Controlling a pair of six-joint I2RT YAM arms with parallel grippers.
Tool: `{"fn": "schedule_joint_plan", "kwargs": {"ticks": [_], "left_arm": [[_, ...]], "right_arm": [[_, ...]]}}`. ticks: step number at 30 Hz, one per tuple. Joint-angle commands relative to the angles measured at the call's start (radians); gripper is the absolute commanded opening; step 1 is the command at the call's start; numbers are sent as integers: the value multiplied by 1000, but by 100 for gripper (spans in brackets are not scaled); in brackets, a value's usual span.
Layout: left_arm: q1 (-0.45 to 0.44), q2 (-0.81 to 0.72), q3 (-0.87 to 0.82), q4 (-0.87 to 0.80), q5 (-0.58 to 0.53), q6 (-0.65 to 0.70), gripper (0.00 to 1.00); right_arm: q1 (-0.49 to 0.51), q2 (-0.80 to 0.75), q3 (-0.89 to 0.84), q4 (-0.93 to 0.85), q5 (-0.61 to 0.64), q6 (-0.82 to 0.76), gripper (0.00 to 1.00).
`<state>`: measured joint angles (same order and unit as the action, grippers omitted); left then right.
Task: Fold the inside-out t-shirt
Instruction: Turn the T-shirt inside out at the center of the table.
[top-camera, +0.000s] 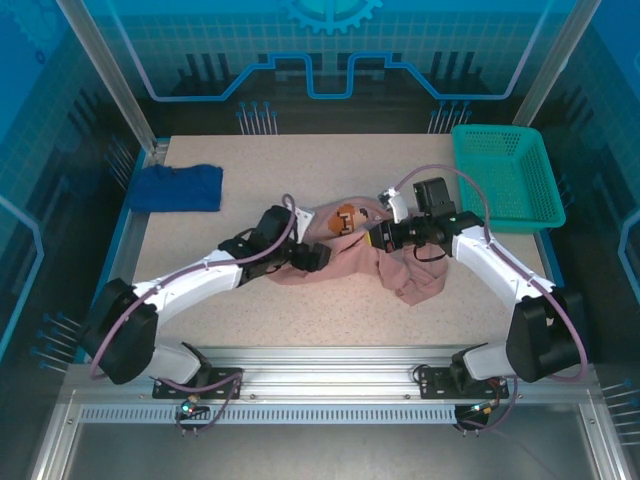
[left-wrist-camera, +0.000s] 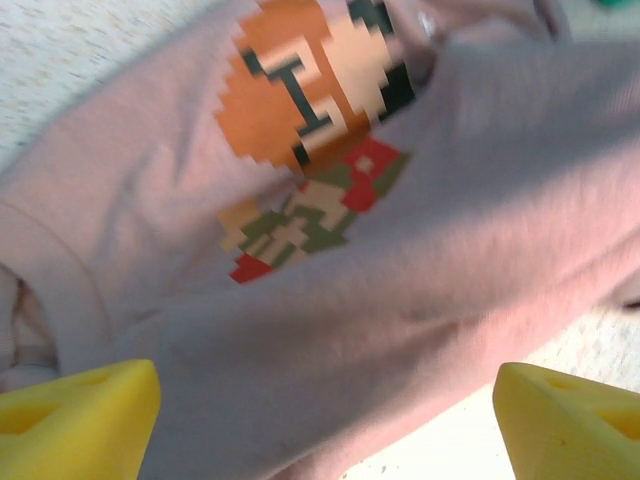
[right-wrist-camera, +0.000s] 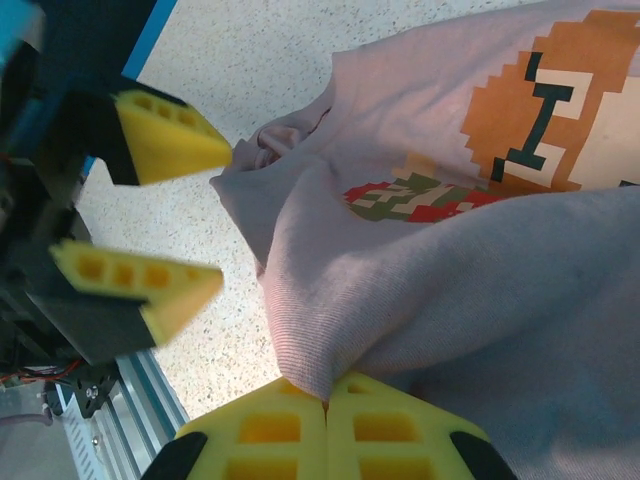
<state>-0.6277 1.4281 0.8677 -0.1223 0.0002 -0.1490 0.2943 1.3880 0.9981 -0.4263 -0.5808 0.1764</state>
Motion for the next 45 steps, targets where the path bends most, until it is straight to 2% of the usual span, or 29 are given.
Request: {"fn": "schedule_joint_plan", "kwargs": {"ticks": [1, 6, 12, 22, 25, 26, 28, 29, 33, 36, 38, 45], "left_arm": [[-17, 54, 36, -2, 13, 90, 91], [-18, 126, 91, 7, 32, 89, 92], [-14, 193, 156, -9, -1, 94, 72], [-4, 289, 238, -51, 26, 120, 54], [3, 316, 275, -61, 90, 108, 39], [10, 317, 285, -64, 126, 98, 30], [24, 298, 299, -74, 224, 66, 11], [35, 278, 303, -82, 294, 41, 1], [64, 128, 257, -57, 526, -86, 0], [77, 14, 219, -49, 569, -155, 0], [85, -32, 211, -66, 550, -170, 0], [112, -52, 227, -113, 519, -196, 0]], "right_arm": [[-14, 2, 2, -8, -18, 2, 0], [-14, 3, -9, -5, -15, 0, 0], [-14, -4, -21, -13, 7, -9, 0], [-15, -22, -30, 0, -4, -2, 0], [-14, -34, -36, 2, 13, 0, 0], [-14, -36, -36, -2, 36, 1, 0], [-14, -41, -32, -27, 135, 6, 0], [-6, -40, -25, -48, 233, 7, 0], [70, -26, 25, -109, 588, -9, 7], [103, -19, 54, -124, 725, -23, 10], [116, -38, 52, -106, 732, -47, 15], [183, -225, -67, 9, 587, -115, 35]]}}
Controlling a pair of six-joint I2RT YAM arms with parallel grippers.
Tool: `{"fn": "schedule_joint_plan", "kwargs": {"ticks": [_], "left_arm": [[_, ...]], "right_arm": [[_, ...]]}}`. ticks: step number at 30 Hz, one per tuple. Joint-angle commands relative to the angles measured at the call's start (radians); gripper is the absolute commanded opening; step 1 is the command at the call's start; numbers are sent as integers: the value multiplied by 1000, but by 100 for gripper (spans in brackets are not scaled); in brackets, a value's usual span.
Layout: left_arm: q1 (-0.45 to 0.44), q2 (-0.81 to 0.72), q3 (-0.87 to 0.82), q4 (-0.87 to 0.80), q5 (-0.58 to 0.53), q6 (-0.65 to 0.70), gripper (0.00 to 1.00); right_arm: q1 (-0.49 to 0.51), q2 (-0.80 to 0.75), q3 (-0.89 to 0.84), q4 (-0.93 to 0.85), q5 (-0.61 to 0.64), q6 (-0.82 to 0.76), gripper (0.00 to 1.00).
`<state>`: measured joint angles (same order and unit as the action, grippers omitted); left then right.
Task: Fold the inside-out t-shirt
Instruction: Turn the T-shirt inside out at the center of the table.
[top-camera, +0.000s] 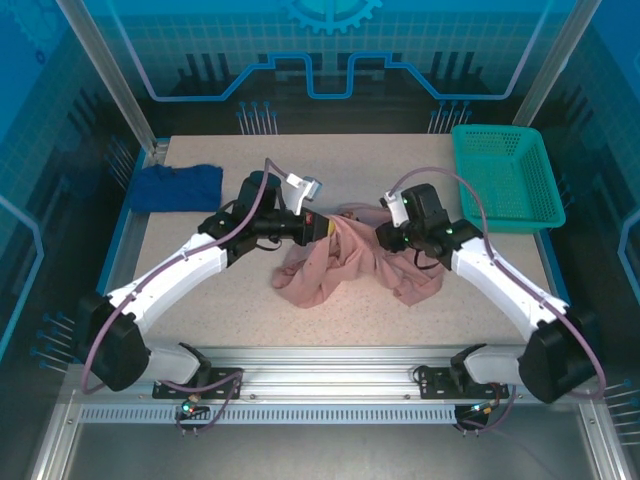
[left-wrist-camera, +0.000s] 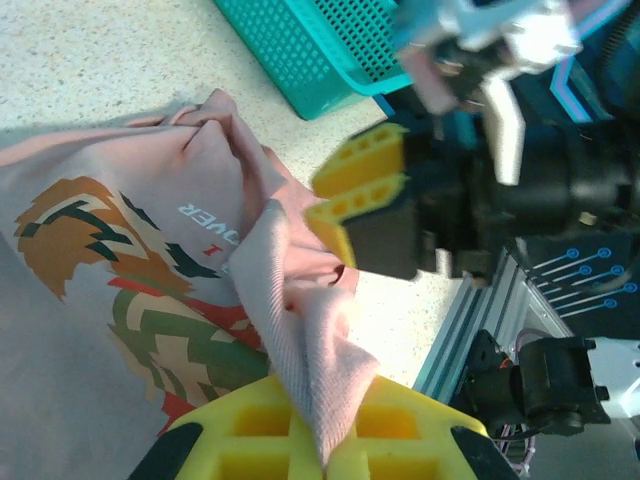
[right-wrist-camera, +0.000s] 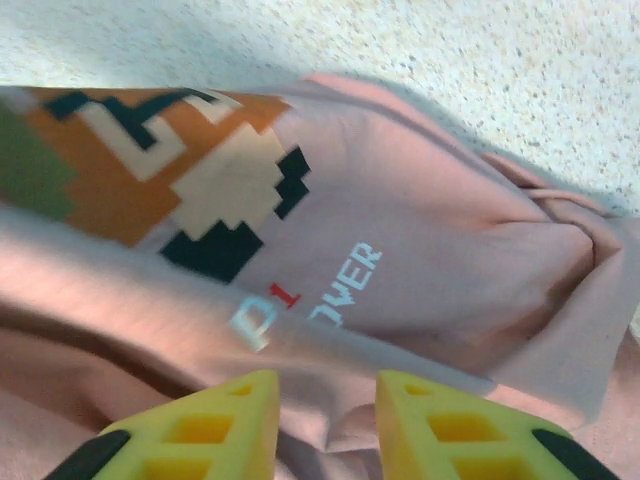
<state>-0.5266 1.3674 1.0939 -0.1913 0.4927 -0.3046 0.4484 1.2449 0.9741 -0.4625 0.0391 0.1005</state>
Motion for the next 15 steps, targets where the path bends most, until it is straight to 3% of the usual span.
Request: {"fn": "schedule_joint_plan", "kwargs": {"ticks": [1, 4, 9, 12, 15], "left_arm": [[14, 13, 4, -45, 25, -45, 0], [17, 22, 12, -46, 19, -56, 0], [18, 32, 22, -57, 11, -65, 0], [19, 30, 21, -58, 8, -67, 0], [20, 28, 21, -56, 8, -68, 0]], "right_arm": [[42, -115, -67, 61, -59, -56, 37], [106, -200, -164, 129, -132, -79, 43], [267, -273, -256, 228, -94, -101, 46], [324, -212, -250, 308, -91, -73, 43], [345, -105, -206, 355, -8, -25, 42]]}}
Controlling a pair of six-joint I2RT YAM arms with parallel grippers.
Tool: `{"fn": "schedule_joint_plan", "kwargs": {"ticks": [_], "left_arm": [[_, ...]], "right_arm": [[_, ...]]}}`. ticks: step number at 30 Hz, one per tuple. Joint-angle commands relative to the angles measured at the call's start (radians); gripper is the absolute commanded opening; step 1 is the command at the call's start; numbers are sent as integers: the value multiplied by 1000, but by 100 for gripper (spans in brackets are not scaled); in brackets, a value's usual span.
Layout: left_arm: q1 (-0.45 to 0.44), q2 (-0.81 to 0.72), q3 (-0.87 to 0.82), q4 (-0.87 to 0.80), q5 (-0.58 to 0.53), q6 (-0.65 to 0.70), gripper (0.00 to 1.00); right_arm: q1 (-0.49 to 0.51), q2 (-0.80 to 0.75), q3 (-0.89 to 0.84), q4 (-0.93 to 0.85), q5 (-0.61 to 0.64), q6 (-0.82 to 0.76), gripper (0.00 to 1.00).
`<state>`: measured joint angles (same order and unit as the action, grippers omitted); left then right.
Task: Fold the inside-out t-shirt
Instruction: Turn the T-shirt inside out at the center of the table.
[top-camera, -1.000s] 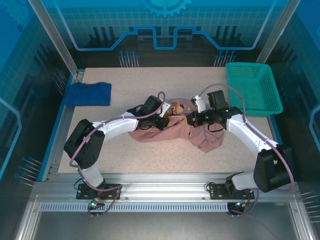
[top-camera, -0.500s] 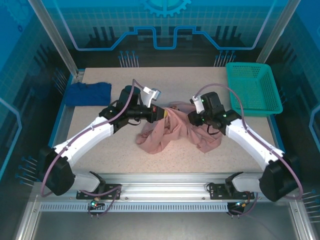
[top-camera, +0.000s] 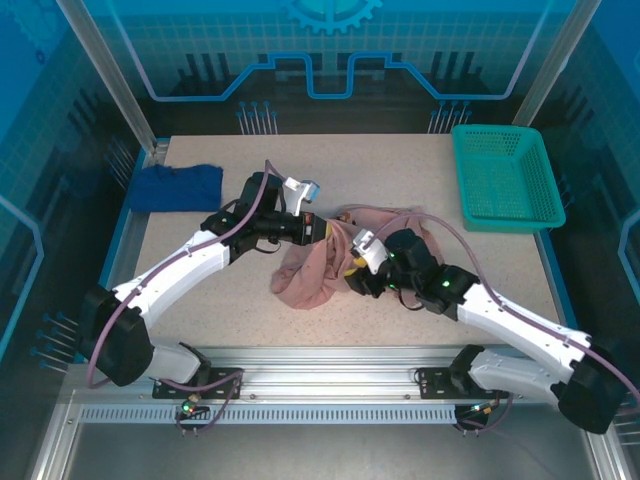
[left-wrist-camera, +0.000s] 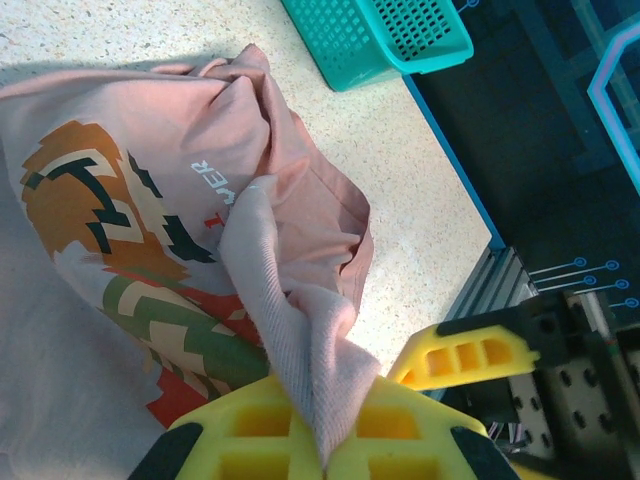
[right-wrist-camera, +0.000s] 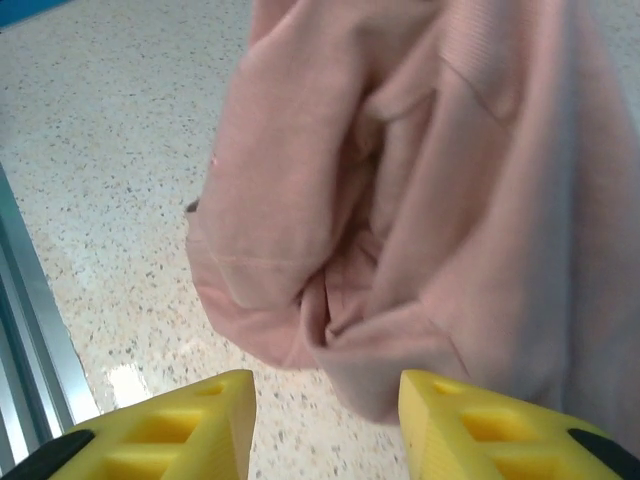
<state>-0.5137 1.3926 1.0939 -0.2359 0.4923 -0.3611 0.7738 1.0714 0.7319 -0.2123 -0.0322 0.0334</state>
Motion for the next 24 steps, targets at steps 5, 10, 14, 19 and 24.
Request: {"fn": "schedule_joint_plan", "kwargs": {"ticks": [5, 10, 14, 19, 24], "left_arm": [[9, -2, 21, -8, 10, -15, 0], [15, -3, 20, -7, 12, -15, 0], [37, -16, -1, 1, -32, -41, 0], [62, -19, -12, -10, -225, -64, 0], [61, 17, 19, -6, -316, -47, 0]], "right_arm": [[19, 194, 82, 171, 186, 109, 48], [15, 279, 106, 237, 211, 140, 43], [-34, 224, 83, 207, 143, 145, 5], [-165, 85, 27, 129, -201, 150, 0], [-279, 21, 12, 135, -448, 213, 0]]}}
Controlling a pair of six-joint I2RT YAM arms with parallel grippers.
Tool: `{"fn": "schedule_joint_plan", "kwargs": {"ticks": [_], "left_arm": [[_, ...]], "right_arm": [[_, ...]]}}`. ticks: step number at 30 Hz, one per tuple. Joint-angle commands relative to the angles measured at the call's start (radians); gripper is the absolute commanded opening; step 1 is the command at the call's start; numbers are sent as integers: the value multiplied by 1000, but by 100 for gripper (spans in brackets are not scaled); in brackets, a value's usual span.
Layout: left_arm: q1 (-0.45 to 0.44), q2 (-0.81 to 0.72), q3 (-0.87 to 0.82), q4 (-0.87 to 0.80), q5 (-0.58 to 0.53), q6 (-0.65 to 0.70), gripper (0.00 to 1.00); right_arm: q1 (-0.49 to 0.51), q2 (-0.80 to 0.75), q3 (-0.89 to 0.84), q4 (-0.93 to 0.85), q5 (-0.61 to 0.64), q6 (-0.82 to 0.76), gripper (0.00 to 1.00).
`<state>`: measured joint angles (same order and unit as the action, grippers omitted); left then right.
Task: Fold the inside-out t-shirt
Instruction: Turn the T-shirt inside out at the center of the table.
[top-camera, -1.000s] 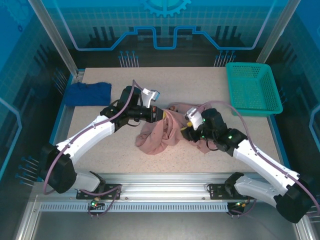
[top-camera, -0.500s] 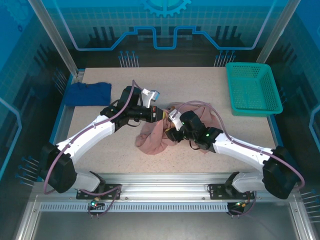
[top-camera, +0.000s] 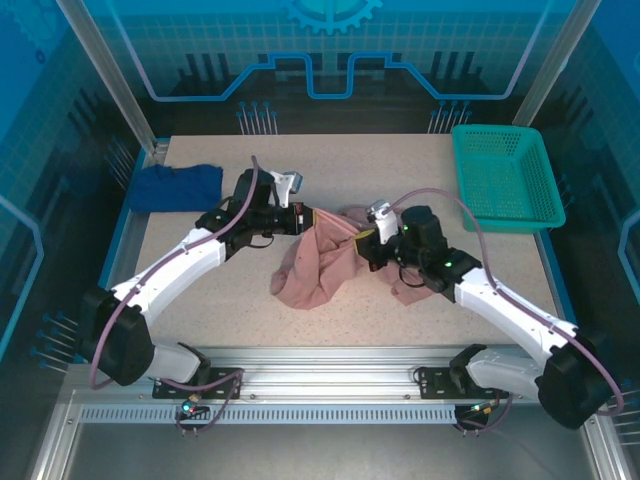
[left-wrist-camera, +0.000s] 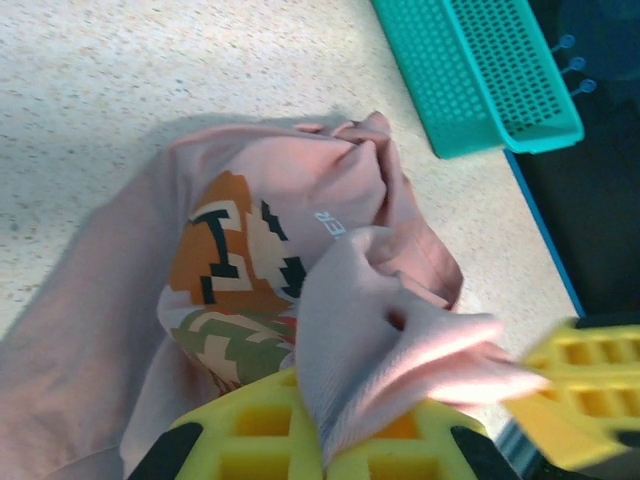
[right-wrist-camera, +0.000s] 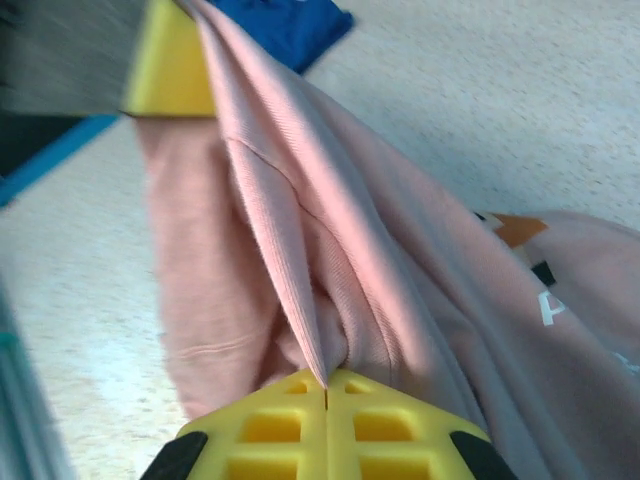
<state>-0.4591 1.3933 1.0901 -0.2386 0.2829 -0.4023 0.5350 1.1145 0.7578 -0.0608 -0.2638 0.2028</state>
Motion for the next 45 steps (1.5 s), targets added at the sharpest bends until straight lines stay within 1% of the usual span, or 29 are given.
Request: {"fn": "schedule_joint_plan", "kwargs": {"ticks": [1, 2, 4, 7, 9, 11, 13, 15, 18, 20, 23, 26, 31, 36, 43, 45], "left_arm": [[7, 27, 29, -8, -133, -2, 0], [7, 39, 36, -19, -163, 3, 0], [5, 58, 50, -52, -213, 20, 6], [2, 60, 43, -84, -243, 37, 20], [-15, 29, 9, -83, -260, 44, 30], [-43, -16, -37, -84, -302, 49, 42], [-70, -56, -76, -89, -325, 49, 49], [-101, -93, -115, -83, -320, 46, 52], [-157, -140, -176, -23, -265, 58, 53], [-183, -137, -205, 35, -209, 81, 53], [-196, -69, -173, 64, -140, 107, 48], [-202, 8, -125, 88, -100, 139, 46], [-202, 108, -60, 91, -115, 180, 45], [-200, 158, -21, 78, -145, 220, 45], [-200, 223, 17, 80, -119, 243, 46], [-199, 250, 37, 86, -111, 246, 44]], "right_arm": [[-62, -25, -10, -15, -260, 54, 0], [-81, -23, -8, -6, -298, 69, 0], [-117, -13, -8, 26, -364, 103, 0], [-156, 21, -4, 76, -432, 165, 0], [-171, 45, 0, 98, -456, 198, 0], [-181, 70, 11, 103, -471, 221, 0], [-187, 93, 22, 104, -480, 238, 0], [-196, 114, 34, 101, -487, 254, 0], [-208, 139, 53, 85, -492, 267, 0], [-213, 150, 66, 77, -494, 266, 0], [-214, 157, 78, 65, -499, 262, 0], [-217, 153, 80, 48, -494, 253, 0], [-227, 138, 65, 44, -490, 250, 0], [-237, 125, 51, 37, -489, 247, 0], [-242, 122, 41, 46, -495, 252, 0], [-243, 122, 39, 49, -496, 251, 0]]}}
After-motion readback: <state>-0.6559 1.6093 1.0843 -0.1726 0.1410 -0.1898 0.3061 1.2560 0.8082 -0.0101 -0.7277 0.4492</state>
